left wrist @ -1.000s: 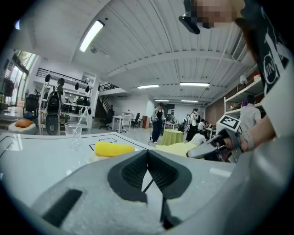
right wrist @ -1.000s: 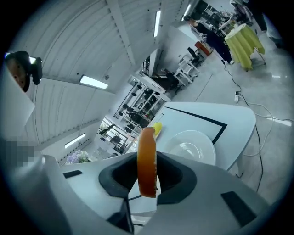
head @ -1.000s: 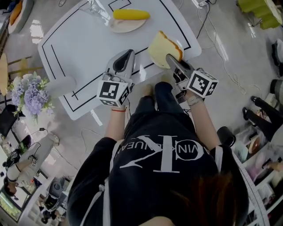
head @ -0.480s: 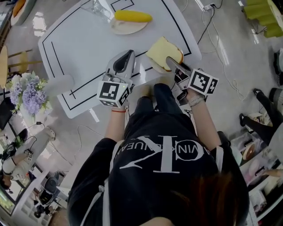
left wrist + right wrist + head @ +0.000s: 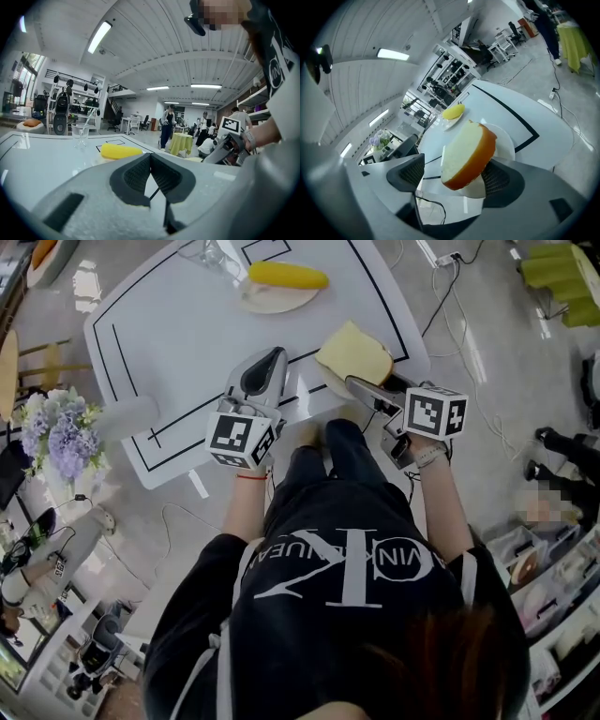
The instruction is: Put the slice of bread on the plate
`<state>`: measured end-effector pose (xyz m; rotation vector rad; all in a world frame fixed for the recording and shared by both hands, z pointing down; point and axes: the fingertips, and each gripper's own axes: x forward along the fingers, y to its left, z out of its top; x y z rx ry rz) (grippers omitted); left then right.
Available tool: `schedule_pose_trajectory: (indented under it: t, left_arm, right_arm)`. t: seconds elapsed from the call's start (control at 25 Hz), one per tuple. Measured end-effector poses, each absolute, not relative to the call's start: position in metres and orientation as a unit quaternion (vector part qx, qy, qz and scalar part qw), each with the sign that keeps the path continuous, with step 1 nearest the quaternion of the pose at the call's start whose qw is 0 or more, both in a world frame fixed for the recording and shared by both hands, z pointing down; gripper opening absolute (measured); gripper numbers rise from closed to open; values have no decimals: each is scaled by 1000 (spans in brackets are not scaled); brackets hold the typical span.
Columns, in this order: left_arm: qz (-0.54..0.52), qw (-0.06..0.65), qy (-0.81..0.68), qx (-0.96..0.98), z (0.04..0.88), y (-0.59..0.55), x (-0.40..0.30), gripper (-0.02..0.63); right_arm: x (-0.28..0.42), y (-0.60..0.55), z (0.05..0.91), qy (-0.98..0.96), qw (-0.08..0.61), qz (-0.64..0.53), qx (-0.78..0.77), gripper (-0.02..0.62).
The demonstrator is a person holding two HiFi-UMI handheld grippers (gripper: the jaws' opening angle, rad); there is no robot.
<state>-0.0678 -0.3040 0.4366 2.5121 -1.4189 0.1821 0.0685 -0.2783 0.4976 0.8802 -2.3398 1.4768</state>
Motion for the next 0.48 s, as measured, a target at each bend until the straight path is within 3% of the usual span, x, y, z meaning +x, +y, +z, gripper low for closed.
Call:
schedule_pose_trajectory:
  t: [0.16, 0.48]
  left_arm:
    - [59, 124, -484, 864, 434, -305, -67, 11]
    - [50, 123, -479, 868, 429, -308, -68, 11]
  right_arm:
    - [71, -275, 497, -806, 157, 481, 306, 393]
    - [84, -269, 498, -795, 162, 483, 329, 403]
